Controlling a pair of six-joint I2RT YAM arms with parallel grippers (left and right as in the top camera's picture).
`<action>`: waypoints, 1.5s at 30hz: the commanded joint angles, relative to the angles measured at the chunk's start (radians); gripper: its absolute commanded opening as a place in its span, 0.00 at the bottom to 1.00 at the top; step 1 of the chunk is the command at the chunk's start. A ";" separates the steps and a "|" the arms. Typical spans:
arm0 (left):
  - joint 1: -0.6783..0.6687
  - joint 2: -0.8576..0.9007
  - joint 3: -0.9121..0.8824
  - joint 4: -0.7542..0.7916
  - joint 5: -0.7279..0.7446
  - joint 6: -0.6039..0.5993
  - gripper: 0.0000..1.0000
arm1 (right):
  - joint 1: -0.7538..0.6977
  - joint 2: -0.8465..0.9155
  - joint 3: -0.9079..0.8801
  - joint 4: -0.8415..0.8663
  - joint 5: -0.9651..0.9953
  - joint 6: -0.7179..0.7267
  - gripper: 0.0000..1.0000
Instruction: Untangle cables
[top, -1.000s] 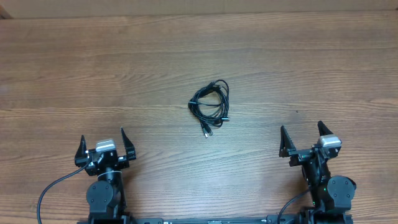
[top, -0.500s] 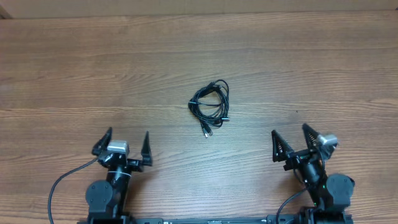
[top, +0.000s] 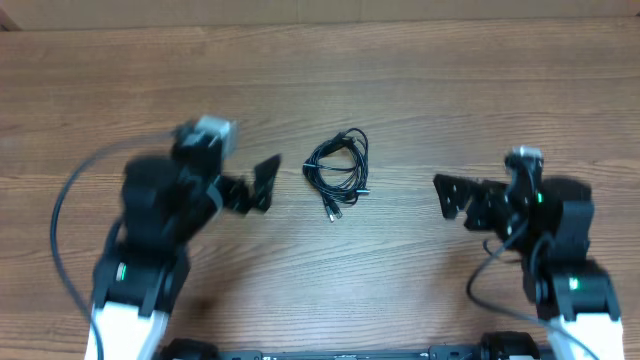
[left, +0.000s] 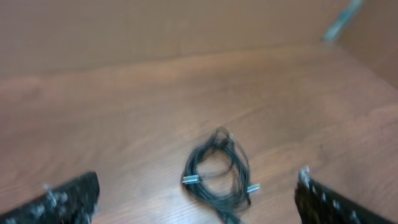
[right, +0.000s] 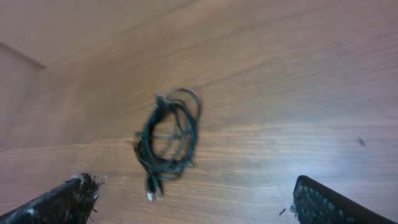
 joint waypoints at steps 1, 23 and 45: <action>-0.129 0.293 0.352 -0.257 -0.232 0.111 1.00 | 0.074 0.176 0.166 -0.058 -0.002 -0.002 1.00; -0.239 1.034 0.792 -0.561 -0.296 -0.030 1.00 | 0.121 0.436 0.176 -0.095 0.045 0.004 0.96; -0.228 1.264 0.789 -0.407 -0.231 -0.105 0.91 | 0.121 0.436 0.175 -0.178 0.045 -0.030 0.79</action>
